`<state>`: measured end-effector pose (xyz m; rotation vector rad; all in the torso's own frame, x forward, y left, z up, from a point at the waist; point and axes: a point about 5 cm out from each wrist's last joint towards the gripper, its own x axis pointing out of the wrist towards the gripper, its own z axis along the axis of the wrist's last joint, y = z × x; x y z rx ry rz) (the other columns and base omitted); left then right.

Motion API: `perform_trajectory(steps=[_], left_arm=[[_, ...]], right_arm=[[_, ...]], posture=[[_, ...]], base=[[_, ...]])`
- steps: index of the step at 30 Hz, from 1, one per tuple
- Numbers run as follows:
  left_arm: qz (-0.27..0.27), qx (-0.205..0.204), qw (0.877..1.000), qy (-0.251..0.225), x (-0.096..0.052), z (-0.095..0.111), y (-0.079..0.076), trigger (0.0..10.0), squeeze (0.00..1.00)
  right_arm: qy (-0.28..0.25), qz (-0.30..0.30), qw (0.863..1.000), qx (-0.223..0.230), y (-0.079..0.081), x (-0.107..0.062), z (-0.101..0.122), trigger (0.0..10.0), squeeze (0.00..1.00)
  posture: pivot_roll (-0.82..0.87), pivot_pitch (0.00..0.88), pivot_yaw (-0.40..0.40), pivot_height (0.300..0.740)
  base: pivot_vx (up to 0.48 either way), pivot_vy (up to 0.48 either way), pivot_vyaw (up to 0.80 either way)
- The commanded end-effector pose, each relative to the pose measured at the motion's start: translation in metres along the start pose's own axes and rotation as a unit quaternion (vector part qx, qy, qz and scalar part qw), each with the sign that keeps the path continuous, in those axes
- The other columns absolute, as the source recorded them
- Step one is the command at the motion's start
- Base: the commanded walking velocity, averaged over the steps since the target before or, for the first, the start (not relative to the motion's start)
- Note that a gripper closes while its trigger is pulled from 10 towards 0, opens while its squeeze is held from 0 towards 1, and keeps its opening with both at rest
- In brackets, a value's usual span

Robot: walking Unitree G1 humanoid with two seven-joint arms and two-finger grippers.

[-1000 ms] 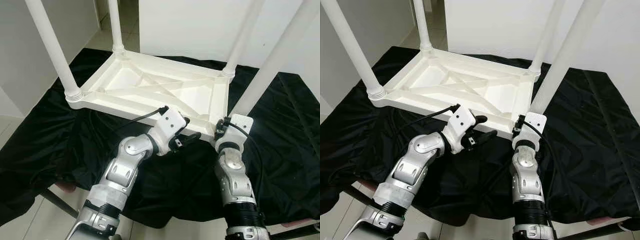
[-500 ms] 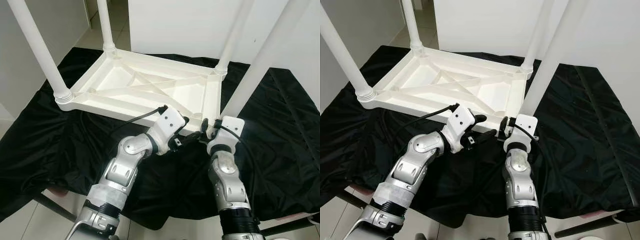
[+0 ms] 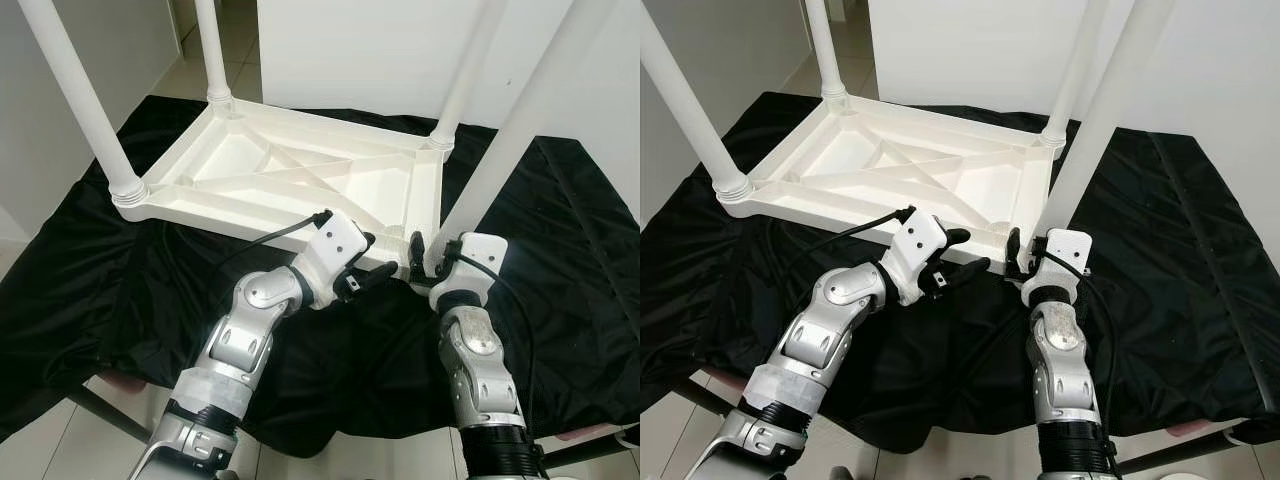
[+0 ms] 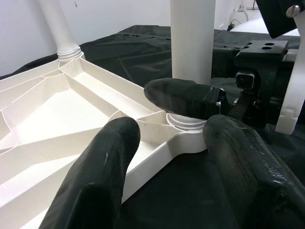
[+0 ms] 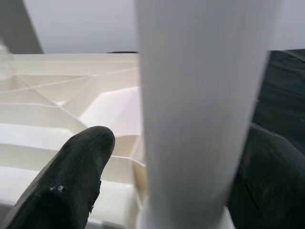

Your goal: Building children table

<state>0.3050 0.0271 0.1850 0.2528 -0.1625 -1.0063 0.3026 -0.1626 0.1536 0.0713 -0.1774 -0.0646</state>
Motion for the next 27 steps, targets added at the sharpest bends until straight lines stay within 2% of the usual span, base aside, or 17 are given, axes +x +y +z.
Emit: perform_trajectory(steps=[1, 4, 8, 9, 11, 12, 13, 14, 15, 17, 19, 21, 25, 26, 27], left_arm=[[0.046, -0.002, 0.999, 0.0, 0.0, 0.002, 0.004, 10.0, 0.0], [0.046, -0.002, 0.999, 0.0, 0.001, 0.002, 0.004, 10.0, 0.0], [0.046, -0.004, 0.999, -0.001, 0.0, 0.002, 0.004, 10.0, 0.0], [0.046, -0.005, 0.999, -0.001, 0.001, 0.002, 0.003, 10.0, 0.0], [0.046, -0.005, 0.999, -0.001, 0.001, 0.002, 0.003, 10.0, 0.0], [0.045, -0.006, 0.999, 0.0, 0.001, 0.001, 0.002, 10.0, 0.0], [0.045, -0.006, 0.999, 0.0, 0.001, 0.001, 0.002, 10.0, 0.0], [0.043, -0.006, 0.999, 0.0, 0.001, 0.001, 0.002, 10.0, 0.0], [0.043, -0.006, 0.999, 0.0, 0.001, 0.001, 0.002, 10.0, 0.0], [0.043, -0.005, 0.999, 0.001, 0.0, 0.001, 0.002, 10.0, 0.0], [0.043, -0.005, 0.999, 0.001, 0.0, 0.001, 0.002, 10.0, 0.0], [0.043, -0.004, 0.999, 0.0, 0.001, 0.002, 0.003, 10.0, 0.0], [0.043, -0.002, 0.999, 0.0, 0.001, 0.002, 0.003, 10.0, 0.0], [0.043, -0.002, 0.999, 0.0, 0.001, 0.002, 0.003, 10.0, 0.0], [0.043, -0.002, 0.999, 0.0, 0.001, 0.002, 0.003, 10.0, 0.0]], right_arm=[[-0.01, 0.001, 1.0, 0.001, -0.003, 0.001, 0.005, 10.0, 0.0], [-0.009, -0.001, 1.0, 0.001, -0.003, 0.002, 0.005, 10.0, 0.0], [-0.005, 0.027, 1.0, -0.002, 0.0, -0.001, 0.002, 10.0, 0.0], [0.001, 0.06, 0.998, -0.008, -0.002, -0.002, 0.0, 10.0, 0.0], [0.001, 0.06, 0.998, -0.008, -0.002, -0.002, 0.0, 10.0, 0.0], [0.008, 0.085, 0.996, -0.024, -0.006, 0.0, -0.002, 10.0, 0.0], [0.008, 0.085, 0.996, -0.024, -0.006, 0.0, -0.002, 10.0, 0.0], [0.024, 0.148, 0.988, -0.048, -0.017, 0.006, -0.004, 10.0, 0.0], [0.024, 0.148, 0.988, -0.048, -0.017, 0.006, -0.004, 10.0, 0.0], [0.033, 0.186, 0.979, -0.069, -0.024, 0.011, -0.004, 10.0, 0.0], [0.033, 0.186, 0.979, -0.069, -0.024, 0.011, -0.004, 10.0, 0.0], [0.045, 0.22, 0.97, -0.088, -0.03, 0.019, -0.003, 10.0, 0.0], [0.058, 0.246, 0.962, -0.106, -0.034, 0.027, -0.002, 10.0, 0.0], [0.065, 0.256, 0.958, -0.115, -0.036, 0.03, -0.004, 4.2, 0.0], [0.065, 0.256, 0.958, -0.115, -0.036, 0.03, -0.004, 4.2, 0.0]], posture=[[-0.02, 0.079, -0.025, 0.74], [-0.02, 0.079, -0.025, 0.74], [-0.02, 0.084, -0.025, 0.74], [-0.02, 0.086, -0.023, 0.74], [-0.02, 0.086, -0.023, 0.74], [-0.02, 0.088, -0.021, 0.74], [-0.02, 0.088, -0.021, 0.74], [-0.02, 0.088, -0.021, 0.74], [-0.02, 0.088, -0.021, 0.74], [-0.02, 0.088, -0.021, 0.74], [-0.02, 0.088, -0.021, 0.74], [-0.02, 0.085, -0.02, 0.74], [-0.01, 0.08, -0.022, 0.74], [-0.01, 0.079, -0.023, 0.74], [-0.01, 0.079, -0.023, 0.74]], base=[[0.0, 0.0, 0.0], [0.0, 0.0, 0.0], [0.0, 0.0, 0.0], [0.0, 0.0, 0.0], [0.0, 0.0, 0.0], [0.0, 0.0, 0.0], [0.0, 0.0, 0.0], [0.0, 0.0, 0.0], [0.0, 0.0, 0.0], [0.0, 0.0, 0.0], [0.0, 0.0, 0.0], [0.0, 0.0, 0.0], [0.0, 0.0, 0.0], [0.0, 0.0, 0.0], [0.0, 0.0, 0.0]])
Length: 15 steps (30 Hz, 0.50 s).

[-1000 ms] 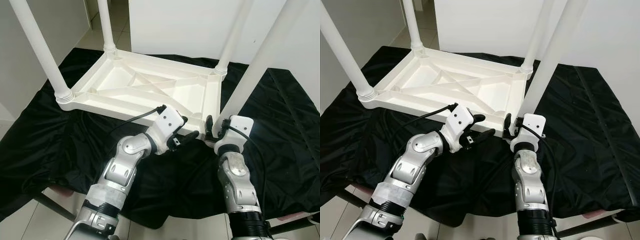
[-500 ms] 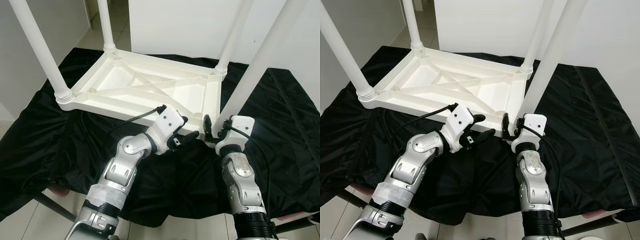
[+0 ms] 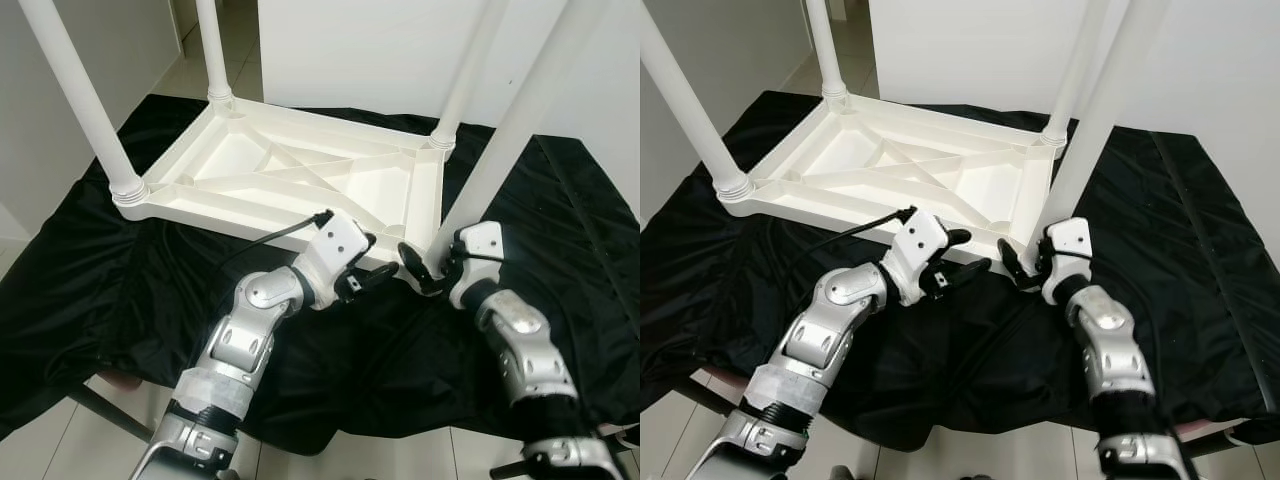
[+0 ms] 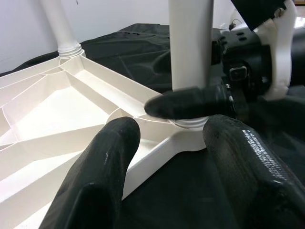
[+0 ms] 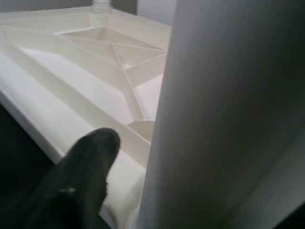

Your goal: Building children table

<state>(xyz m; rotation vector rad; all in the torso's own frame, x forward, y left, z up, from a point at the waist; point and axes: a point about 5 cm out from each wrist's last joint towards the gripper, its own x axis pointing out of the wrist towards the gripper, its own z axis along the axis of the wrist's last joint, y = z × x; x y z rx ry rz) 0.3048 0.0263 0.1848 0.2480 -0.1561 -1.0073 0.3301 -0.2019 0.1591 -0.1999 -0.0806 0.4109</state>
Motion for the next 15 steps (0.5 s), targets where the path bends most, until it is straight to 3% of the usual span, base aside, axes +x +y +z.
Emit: perform_trajectory(steps=[1, 2, 3, 13, 14, 15], left_arm=[[0.044, 0.002, 0.999, -0.002, 0.0, 0.002, 0.004, 10.0, 0.0], [0.044, 0.002, 0.999, -0.002, 0.0, 0.002, 0.004, 10.0, 0.0], [0.044, 0.002, 0.999, -0.002, 0.0, 0.003, 0.004, 10.0, 0.0], [0.048, 0.005, 0.999, -0.002, -0.002, 0.003, 0.004, 10.0, 0.0], [0.048, 0.005, 0.999, -0.002, -0.002, 0.003, 0.004, 10.0, 0.0], [0.048, 0.005, 0.999, -0.002, -0.002, 0.003, 0.003, 10.0, 0.0]], right_arm=[[0.019, 0.021, 1.0, -0.001, 0.001, 0.002, -0.008, 4.2, 0.0], [0.019, 0.021, 1.0, -0.001, 0.001, 0.002, -0.008, 4.2, 0.0], [0.025, 0.03, 0.999, 0.001, 0.001, 0.003, -0.01, 0.0, 0.0], [0.041, 0.055, 0.998, 0.013, 0.0, 0.0, -0.022, 0.0, 0.0], [0.041, 0.042, 0.998, 0.016, -0.002, -0.001, -0.022, 1.5, 0.0], [0.041, 0.034, 0.998, 0.018, -0.003, -0.001, -0.023, 1.5, 0.0]], posture=[[-0.01, 0.079, -0.023, 0.74], [-0.01, 0.079, -0.023, 0.74], [0.0, 0.076, -0.028, 0.74], [0.0, 0.068, -0.033, 0.74], [0.0, 0.068, -0.032, 0.74], [0.0, 0.067, -0.032, 0.74]], base=[[0.0, 0.0, 0.0], [0.0, 0.0, 0.0], [0.0, 0.0, 0.0], [0.0, 0.0, 0.0], [0.0, 0.0, 0.0], [0.0, 0.0, 0.0]])
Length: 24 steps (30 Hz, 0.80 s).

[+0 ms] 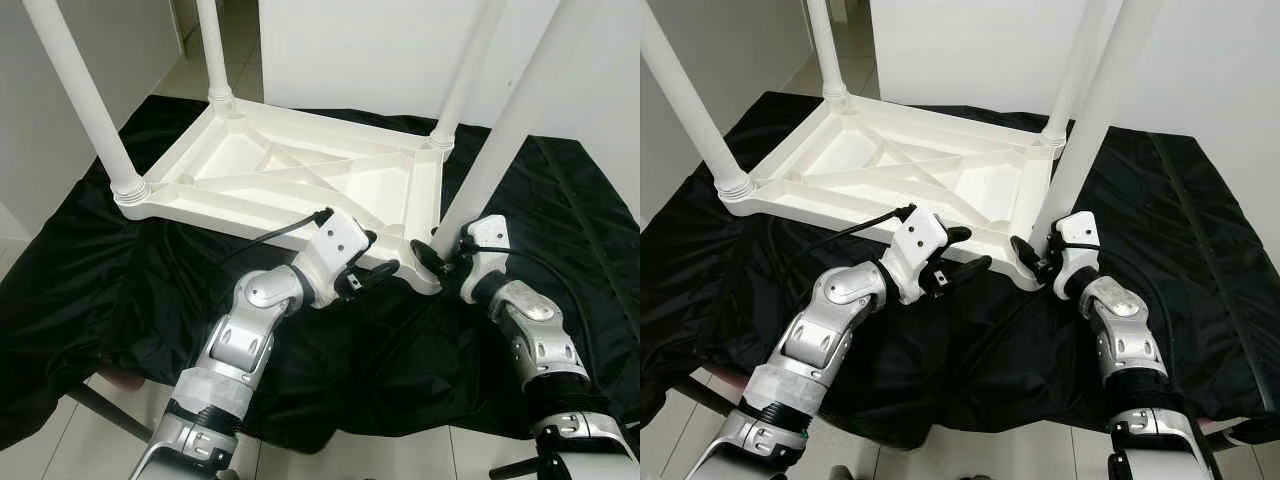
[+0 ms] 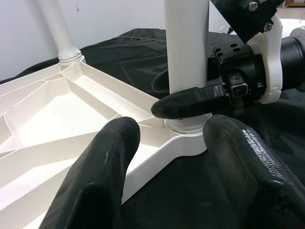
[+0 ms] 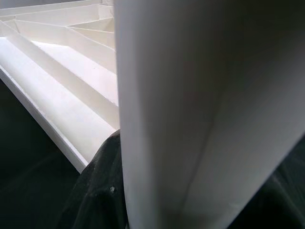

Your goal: Building children table

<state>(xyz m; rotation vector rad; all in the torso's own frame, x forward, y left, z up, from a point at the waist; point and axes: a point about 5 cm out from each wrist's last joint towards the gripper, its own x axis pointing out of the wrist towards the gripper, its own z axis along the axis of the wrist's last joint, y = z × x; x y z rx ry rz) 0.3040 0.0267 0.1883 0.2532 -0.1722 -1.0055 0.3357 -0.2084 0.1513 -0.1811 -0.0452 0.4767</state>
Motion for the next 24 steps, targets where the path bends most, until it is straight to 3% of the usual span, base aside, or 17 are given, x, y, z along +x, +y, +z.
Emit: perform_trajectory(steps=[1, 2, 5, 7, 14, 15, 16, 18, 19, 20, 22, 24], left_arm=[[0.046, -0.001, 0.999, 0.004, -0.001, -0.001, 0.003, 10.0, 0.0], [0.046, -0.001, 0.999, 0.004, -0.001, -0.001, 0.003, 10.0, 0.0], [0.045, 0.0, 0.999, 0.004, -0.001, -0.001, 0.003, 10.0, 0.0], [0.043, 0.0, 0.999, 0.004, -0.001, -0.001, 0.002, 10.0, 0.0], [0.04, 0.0, 0.999, 0.004, -0.001, -0.001, 0.002, 10.0, 0.0], [0.038, 0.0, 0.999, 0.004, 0.0, -0.001, 0.001, 10.0, 0.0], [0.038, 0.0, 0.999, 0.004, 0.0, -0.001, 0.001, 10.0, 0.0], [0.035, 0.0, 0.999, 0.004, 0.001, -0.001, 0.001, 10.0, 0.0], [0.035, 0.0, 0.999, 0.004, 0.001, -0.001, 0.001, 10.0, 0.0], [0.031, 0.0, 1.0, 0.004, 0.002, -0.001, -0.001, 10.0, 0.0], [0.031, 0.0, 1.0, 0.004, 0.002, -0.001, -0.001, 10.0, 0.0], [0.029, -0.001, 1.0, 0.004, 0.002, -0.002, -0.002, 10.0, 0.0]], right_arm=[[0.029, 0.0, 1.0, 0.005, 0.003, -0.003, -0.014, 1.5, 0.0], [0.023, -0.015, 0.999, 0.015, 0.002, -0.004, -0.013, 10.0, 0.0], [0.021, -0.035, 0.999, 0.018, 0.001, -0.004, -0.012, 10.0, 0.0], [0.014, -0.105, 0.994, 0.031, 0.0, -0.005, -0.01, 10.0, 0.0], [0.005, -0.211, 0.977, 0.042, 0.002, -0.007, -0.008, 10.0, 0.0], [0.004, -0.25, 0.966, 0.061, 0.003, -0.007, -0.009, 10.0, 0.0], [0.004, -0.25, 0.966, 0.061, 0.003, -0.007, -0.009, 10.0, 0.0], [0.003, -0.327, 0.94, 0.097, 0.007, -0.005, -0.012, 10.0, 0.0], [0.003, -0.327, 0.94, 0.097, 0.007, -0.005, -0.012, 10.0, 0.0], [0.001, -0.396, 0.911, 0.112, 0.017, 0.0, -0.011, 10.0, 0.0], [0.001, -0.396, 0.911, 0.112, 0.017, 0.0, -0.011, 10.0, 0.0], [-0.004, -0.423, 0.898, 0.119, 0.029, 0.007, -0.007, 10.0, 0.0]], posture=[[0.0, 0.067, -0.032, 0.74], [0.0, 0.065, -0.032, 0.74], [0.0, 0.064, -0.03, 0.74], [0.0, 0.06, -0.029, 0.74], [0.0, 0.057, -0.023, 0.74], [-0.01, 0.056, -0.022, 0.74], [-0.01, 0.056, -0.022, 0.74], [-0.01, 0.051, -0.018, 0.74], [-0.01, 0.051, -0.018, 0.74], [-0.01, 0.049, -0.018, 0.74], [-0.01, 0.049, -0.018, 0.74], [-0.01, 0.046, -0.023, 0.74]], base=[[0.0, 0.0, 0.0], [0.0, 0.0, 0.0], [0.0, 0.0, 0.0], [0.0, 0.0, 0.0], [0.0, 0.0, 0.0], [0.0, 0.0, 0.0], [0.0, 0.0, 0.0], [0.0, 0.0, 0.0], [0.0, 0.0, 0.0], [0.0, 0.0, 0.0], [0.0, 0.0, 0.0], [0.0, 0.0, 0.0]])
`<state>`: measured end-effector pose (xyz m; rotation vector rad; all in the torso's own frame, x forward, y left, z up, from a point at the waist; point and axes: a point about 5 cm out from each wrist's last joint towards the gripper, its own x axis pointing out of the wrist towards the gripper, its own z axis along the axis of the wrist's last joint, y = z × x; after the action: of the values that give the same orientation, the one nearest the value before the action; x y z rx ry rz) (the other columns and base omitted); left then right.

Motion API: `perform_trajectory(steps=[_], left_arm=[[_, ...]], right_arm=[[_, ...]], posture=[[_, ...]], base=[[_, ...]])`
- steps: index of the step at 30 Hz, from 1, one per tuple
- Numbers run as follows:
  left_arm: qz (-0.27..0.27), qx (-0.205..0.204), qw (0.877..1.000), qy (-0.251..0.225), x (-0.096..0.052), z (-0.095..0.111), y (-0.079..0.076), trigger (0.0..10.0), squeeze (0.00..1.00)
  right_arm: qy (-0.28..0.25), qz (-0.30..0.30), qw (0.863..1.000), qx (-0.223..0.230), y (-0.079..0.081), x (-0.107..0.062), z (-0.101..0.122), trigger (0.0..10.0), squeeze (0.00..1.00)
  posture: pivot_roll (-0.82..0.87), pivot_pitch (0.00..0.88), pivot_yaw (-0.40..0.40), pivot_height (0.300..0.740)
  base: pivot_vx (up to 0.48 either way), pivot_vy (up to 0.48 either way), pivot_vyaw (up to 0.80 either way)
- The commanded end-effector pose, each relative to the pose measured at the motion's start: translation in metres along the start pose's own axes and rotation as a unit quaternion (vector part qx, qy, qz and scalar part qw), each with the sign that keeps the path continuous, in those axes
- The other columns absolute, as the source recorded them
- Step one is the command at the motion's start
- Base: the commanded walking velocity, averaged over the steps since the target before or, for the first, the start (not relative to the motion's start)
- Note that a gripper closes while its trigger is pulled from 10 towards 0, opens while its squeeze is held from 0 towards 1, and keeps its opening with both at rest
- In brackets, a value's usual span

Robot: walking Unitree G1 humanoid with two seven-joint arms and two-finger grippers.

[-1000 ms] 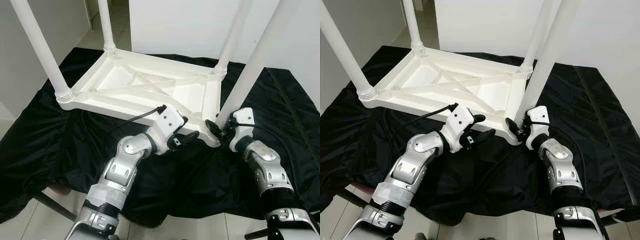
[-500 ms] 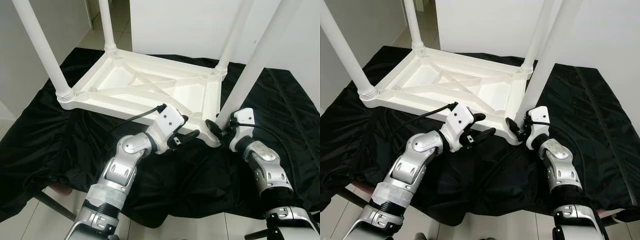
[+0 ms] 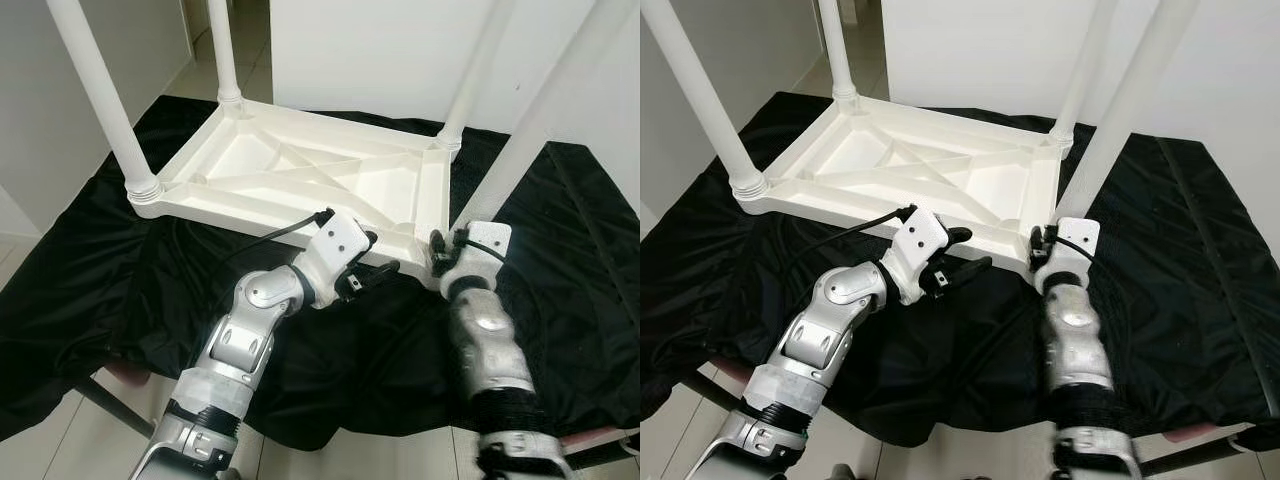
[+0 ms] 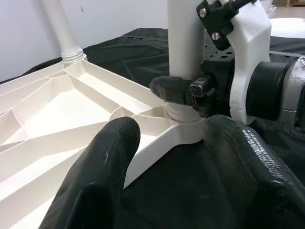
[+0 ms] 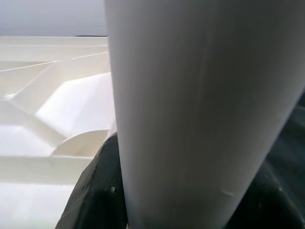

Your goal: Building children table

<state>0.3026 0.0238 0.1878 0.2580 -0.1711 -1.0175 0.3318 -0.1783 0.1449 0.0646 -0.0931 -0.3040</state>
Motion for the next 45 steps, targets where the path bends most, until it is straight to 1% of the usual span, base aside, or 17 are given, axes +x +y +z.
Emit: perform_trajectory(steps=[1, 5, 7, 8, 9, 16, 17, 19, 20, 22, 26, 32, 34, 37, 38, 40, 45], left_arm=[[0.035, -0.002, 0.999, 0.004, 0.001, -0.002, 0.001, 10.0, 0.0], [0.037, -0.003, 0.999, 0.002, 0.002, -0.002, 0.001, 10.0, 0.0], [0.039, -0.003, 0.999, 0.002, 0.001, -0.002, 0.0, 10.0, 0.0], [0.042, -0.003, 0.999, 0.002, 0.001, -0.002, 0.0, 10.0, 0.0], [0.044, -0.004, 0.999, 0.002, 0.0, -0.002, 0.0, 10.0, 0.0], [0.055, -0.006, 0.998, 0.004, -0.003, -0.004, 0.001, 10.0, 0.0], [0.056, -0.006, 0.998, 0.004, -0.004, -0.004, 0.0, 10.0, 0.0], [0.056, -0.006, 0.998, 0.004, -0.004, -0.005, 0.0, 10.0, 0.0], [0.056, -0.005, 0.998, 0.005, -0.004, -0.005, 0.0, 10.0, 0.0], [0.055, -0.004, 0.998, 0.005, -0.005, -0.005, 0.0, 10.0, 0.0], [0.054, -0.002, 0.999, 0.006, -0.004, -0.004, 0.002, 10.0, 0.0], [0.052, 0.003, 0.999, 0.008, -0.003, -0.005, 0.001, 10.0, 0.0], [0.047, 0.007, 0.999, 0.01, -0.002, -0.005, -0.001, 10.0, 0.0], [0.046, 0.007, 0.999, 0.01, -0.002, -0.005, -0.002, 10.0, 0.0], [0.048, 0.007, 0.999, 0.009, -0.001, -0.005, -0.002, 10.0, 0.0], [0.048, 0.007, 0.999, 0.009, -0.001, -0.005, -0.002, 10.0, 0.0], [0.077, 0.013, 0.997, 0.014, -0.001, -0.006, 0.006, 10.0, 0.0]], right_arm=[[0.013, -0.044, 0.999, 0.009, -0.004, -0.002, -0.005, 10.0, 0.0], [-0.003, -0.047, 0.999, 0.018, 0.011, -0.005, 0.001, 10.0, 0.0], [-0.008, -0.036, 0.999, 0.024, 0.011, -0.006, 0.003, 10.0, 0.0], [-0.017, -0.037, 0.999, 0.025, 0.007, -0.006, 0.005, 10.0, 0.63], [-0.024, -0.038, 0.999, 0.026, 0.004, -0.006, 0.006, 10.0, 1.0], [-0.045, -0.046, 0.998, 0.003, -0.007, -0.006, 0.01, 10.0, 1.0], [-0.052, -0.053, 0.997, -0.009, -0.011, -0.012, 0.009, 10.0, 0.08], [-0.053, -0.054, 0.997, -0.01, -0.012, -0.015, 0.008, 10.0, 0.08], [-0.057, -0.051, 0.997, -0.011, -0.012, -0.02, 0.006, 10.0, 0.0], [-0.059, -0.048, 0.997, -0.011, -0.011, -0.023, 0.006, 10.0, 0.0], [-0.081, -0.001, 0.996, -0.02, -0.004, -0.044, 0.002, 10.0, 0.0], [-0.09, 0.016, 0.996, -0.024, -0.003, -0.054, 0.001, 10.0, 0.0], [-0.096, 0.048, 0.993, -0.045, -0.001, -0.071, -0.003, 10.0, 0.0], [-0.097, 0.062, 0.992, -0.054, 0.0, -0.077, -0.005, 10.0, 0.0], [-0.088, 0.1, 0.99, -0.054, 0.004, -0.084, -0.01, 10.0, 0.0], [-0.088, 0.1, 0.99, -0.054, 0.004, -0.084, -0.01, 10.0, 0.0], [-0.067, 0.181, 0.98, -0.04, 0.018, -0.089, -0.017, 10.0, 0.0]], posture=[[-0.01, 0.046, -0.023, 0.74], [-0.01, 0.043, -0.033, 0.74], [0.0, 0.043, -0.043, 0.74], [0.0, 0.043, -0.05, 0.74], [0.0, 0.043, -0.05, 0.74], [0.01, 0.042, -0.063, 0.74], [0.01, 0.039, -0.068, 0.74], [0.01, 0.039, -0.067, 0.74], [0.01, 0.039, -0.065, 0.74], [0.01, 0.039, -0.065, 0.74], [0.0, 0.039, -0.054, 0.74], [-0.01, 0.039, -0.05, 0.74], [-0.02, 0.042, -0.047, 0.74], [-0.02, 0.044, -0.047, 0.74], [-0.02, 0.045, -0.047, 0.74], [-0.02, 0.045, -0.047, 0.74], [-0.01, 0.045, -0.05, 0.74]], base=[[0.0, 0.0, 0.0], [0.0, 0.0, 0.0], [0.0, 0.0, 0.0], [0.0, 0.0, 0.0], [0.0, 0.0, 0.0], [0.0, 0.0, 0.0], [0.0, 0.0, 0.0], [0.0, 0.0, 0.0], [0.0, 0.0, 0.0], [0.0, 0.0, 0.0], [0.0, 0.0, 0.0], [0.0, 0.0, 0.0], [0.0, 0.0, 0.0], [0.0, 0.0, 0.0], [0.0, 0.0, 0.0], [0.0, 0.0, 0.0], [0.0, 0.0, 0.0]])
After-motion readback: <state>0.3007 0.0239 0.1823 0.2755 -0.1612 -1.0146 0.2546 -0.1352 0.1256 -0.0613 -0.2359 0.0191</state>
